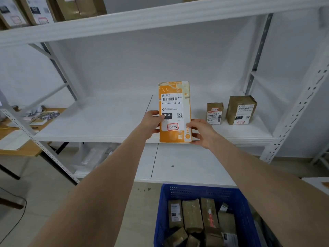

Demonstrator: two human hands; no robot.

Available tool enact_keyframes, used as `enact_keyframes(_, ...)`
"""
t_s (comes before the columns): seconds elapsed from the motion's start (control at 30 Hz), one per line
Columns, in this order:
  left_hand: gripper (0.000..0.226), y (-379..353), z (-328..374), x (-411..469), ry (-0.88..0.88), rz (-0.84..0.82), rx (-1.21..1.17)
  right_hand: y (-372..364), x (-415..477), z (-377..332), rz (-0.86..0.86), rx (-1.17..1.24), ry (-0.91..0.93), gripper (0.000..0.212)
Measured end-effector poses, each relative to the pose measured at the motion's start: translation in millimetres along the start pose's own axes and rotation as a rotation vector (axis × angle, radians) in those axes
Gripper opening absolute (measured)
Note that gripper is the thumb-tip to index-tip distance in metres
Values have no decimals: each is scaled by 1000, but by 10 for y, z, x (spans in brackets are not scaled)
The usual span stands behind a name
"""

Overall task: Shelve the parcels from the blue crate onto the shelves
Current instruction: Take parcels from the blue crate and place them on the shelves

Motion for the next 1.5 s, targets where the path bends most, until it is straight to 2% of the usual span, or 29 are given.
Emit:
enact_keyframes(0.2, 62, -115, 196, -77, -8, 17, 35, 61, -57, -162, -34, -9, 16, 24)
enact_keyframes(0.3, 50, -172, 326, -125, -29, -7, 81, 56, -118, -301, -47, -30, 47, 41)
enact_keyframes(0.37, 36, -205, 429, -175, -52, -37, 126, 60, -165, -398, -55, -41, 76, 45)
enact_keyframes(0.43, 32, -227, 532, -218, -68, -56, 153, 66, -217, -499, -69, -57, 101, 49)
enact_keyframes(0.67, 46, -187, 1065, -411, -159, -49, 165, -62, -395, -1019, -79, -94, 204, 49)
enact_keyframes(0.8, 45, -91, 1350, -511, -231, -30, 177, -225, -457, -1282, -71, -118, 273, 51)
enact_keyframes(1.1, 68, 358, 1895, -700, -334, -48, 217, -726, -656, -1722, -54, -118, 418, 51)
enact_keyframes(1.27, 43, 620, 2268, -809, -444, -115, 272, -1051, -749, -2070, -12, -125, 530, 48)
enact_keyframes(1.5, 42, 1061, 2766, -926, -592, -110, 242, -1608, -747, -2575, -19, -142, 672, 50)
Point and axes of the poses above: each hand's wrist, its own x-axis towards the middle knuckle, its own y-axis out of the back of the hand, z = x × y, the point moved 1 cm from there along x, towards the middle knuckle, and after that the axes turned 14 degrees about -z, right-handed, at the moved point
